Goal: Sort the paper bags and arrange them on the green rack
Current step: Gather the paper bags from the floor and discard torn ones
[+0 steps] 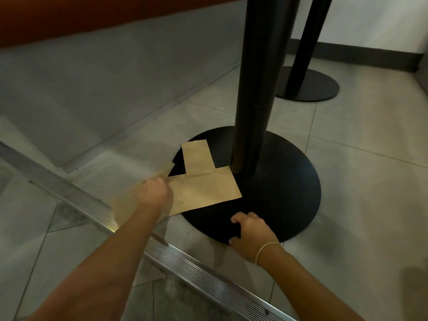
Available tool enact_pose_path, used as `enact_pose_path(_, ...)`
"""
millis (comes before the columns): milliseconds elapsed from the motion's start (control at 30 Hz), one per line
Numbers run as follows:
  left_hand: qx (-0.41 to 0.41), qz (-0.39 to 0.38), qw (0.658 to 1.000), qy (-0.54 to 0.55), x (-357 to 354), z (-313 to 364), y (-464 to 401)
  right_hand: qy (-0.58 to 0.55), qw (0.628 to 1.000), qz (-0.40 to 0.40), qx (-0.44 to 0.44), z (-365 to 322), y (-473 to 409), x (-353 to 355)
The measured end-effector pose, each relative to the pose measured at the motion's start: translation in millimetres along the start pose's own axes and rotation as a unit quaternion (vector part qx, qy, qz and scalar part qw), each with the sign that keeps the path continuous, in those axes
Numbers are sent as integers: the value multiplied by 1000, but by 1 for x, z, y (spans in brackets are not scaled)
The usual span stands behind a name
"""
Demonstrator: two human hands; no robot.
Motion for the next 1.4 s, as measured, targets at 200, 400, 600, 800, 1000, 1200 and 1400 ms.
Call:
enact_pose_path(200, -105, 86, 970, 200, 62, 59, 17, -69, 982, 177, -11, -2, -7, 43)
enact_pose_path(400, -262, -55, 908, 321, 72, 117, 52, -2, 955, 294, 44, -5, -8, 82)
enact_pose_path(600, -34, -69, 981, 179, 9, 48, 26, -69, 949, 306, -25, 16, -5, 81)
enact_pose_path(800, 7, -117, 992, 50, -13, 3, 30, -66, 936, 341, -49, 25, 3, 81)
enact_pose_path(1000, 41, -150, 988, 20, -12, 15, 27, -74, 932, 354, -26, 22, 13, 90)
enact_pose_path(1200, 38, -47, 996, 62, 38, 42, 29, -71, 924, 376, -17, 27, 37, 114)
enact_pose_path(1400, -16, 25, 967, 253, 125, 130, 57, -65, 910, 407, -49, 33, 82, 163)
Point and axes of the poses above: each hand's wrist, its own y-axis away from the middle knuckle, its own x-axis out of the back of the hand, z = x × y, the point moved 5 cm from there along -y, towards the middle knuckle, and after that the axes turned 11 degrees about z, right-handed, at the moved point
